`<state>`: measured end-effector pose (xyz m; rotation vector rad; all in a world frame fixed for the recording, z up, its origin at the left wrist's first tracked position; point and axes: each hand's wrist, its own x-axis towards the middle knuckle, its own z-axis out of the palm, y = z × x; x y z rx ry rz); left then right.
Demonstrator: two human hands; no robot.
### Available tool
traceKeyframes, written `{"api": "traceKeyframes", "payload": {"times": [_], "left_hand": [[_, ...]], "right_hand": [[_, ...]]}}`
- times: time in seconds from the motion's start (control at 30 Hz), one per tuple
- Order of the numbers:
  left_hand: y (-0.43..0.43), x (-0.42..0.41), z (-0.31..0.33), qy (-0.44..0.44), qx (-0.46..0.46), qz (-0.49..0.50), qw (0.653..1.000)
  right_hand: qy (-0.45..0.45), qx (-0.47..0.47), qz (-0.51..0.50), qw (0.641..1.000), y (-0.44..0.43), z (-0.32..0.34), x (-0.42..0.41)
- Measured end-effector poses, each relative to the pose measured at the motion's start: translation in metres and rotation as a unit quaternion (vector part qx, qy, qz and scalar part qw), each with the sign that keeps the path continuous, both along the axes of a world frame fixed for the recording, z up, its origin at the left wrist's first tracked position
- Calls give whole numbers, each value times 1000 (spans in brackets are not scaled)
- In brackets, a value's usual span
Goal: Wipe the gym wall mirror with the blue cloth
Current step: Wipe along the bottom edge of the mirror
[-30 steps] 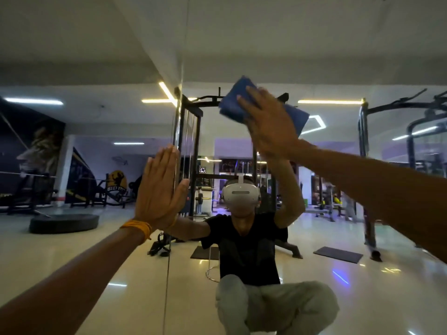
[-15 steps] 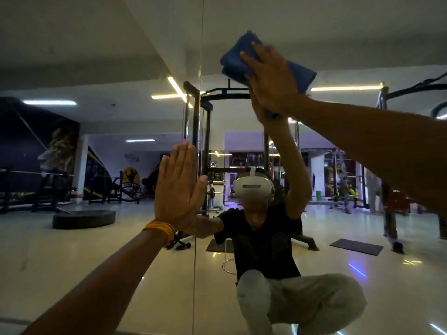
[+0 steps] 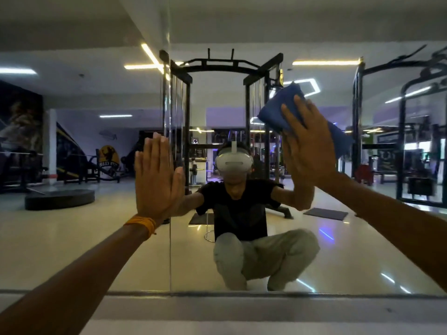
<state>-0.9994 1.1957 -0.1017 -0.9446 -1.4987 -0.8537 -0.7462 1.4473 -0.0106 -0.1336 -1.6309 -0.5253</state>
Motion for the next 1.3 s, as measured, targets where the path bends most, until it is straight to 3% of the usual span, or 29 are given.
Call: {"api": "traceKeyframes", "payload": {"times": [0.07,0.1,0.17,0.23,0.27,0.33,0.4,0.47,0.53,0.57,0.63,0.7,0.77,0.87,0.93,1.0,1.07,1.13,1.2,1.3], "left_hand": [[10,14,-18,-7,-13,1,1000],[18,24,-27,-3,-23,-5,1000],[35,44,-46,8,-42,-15,999],[50,61,-62,14,-49,-18,999],[56,69,-68,14,-52,-22,998],[62,80,-78,29,-68,-27,997],[72,96,-86,62,-91,-28,994],[86,112,-91,76,-107,-32,991],[104,128,-92,72,-111,-43,990],[113,135,-94,70,-114,-41,990],[129,148,-99,76,-119,-28,990],[141,161,-107,73,-108,-25,991],[149,170,-114,60,-94,-31,993],[152,174,-120,59,-90,-13,994],[155,177,-122,52,-87,6,995],[159,184,-123,35,-77,8,996],[163,190,-127,28,-73,10,997],[162,191,-134,31,-86,13,996],[159,188,-140,35,-99,10,994],[152,185,-150,41,-118,5,992]], "right_hand": [[63,-91,17,994,-2,-25,9],[77,-93,13,993,-10,-53,6],[-3,-11,4,1000,-26,-118,-3],[-113,100,-14,988,-26,-174,3],[-127,126,-25,984,-12,-185,14],[-90,128,-57,986,15,-178,46],[5,118,-50,992,48,-167,70],[113,17,18,993,63,-172,85],[143,-118,-45,982,61,-189,87],[109,-132,-68,983,52,-209,84],[-43,-67,-72,994,43,-253,88],[-116,2,-84,990,60,-259,107],[-67,-1,-112,991,90,-247,137],[131,-177,-68,973,118,-235,173],[169,-261,-53,949,108,-247,167],[65,-225,-63,970,88,-280,143],[-83,-120,-47,988,69,-304,131],[-163,-25,-45,985,81,-304,140],[-174,-14,-52,983,109,-296,169],[-104,-144,-56,983,140,-298,221]]}}
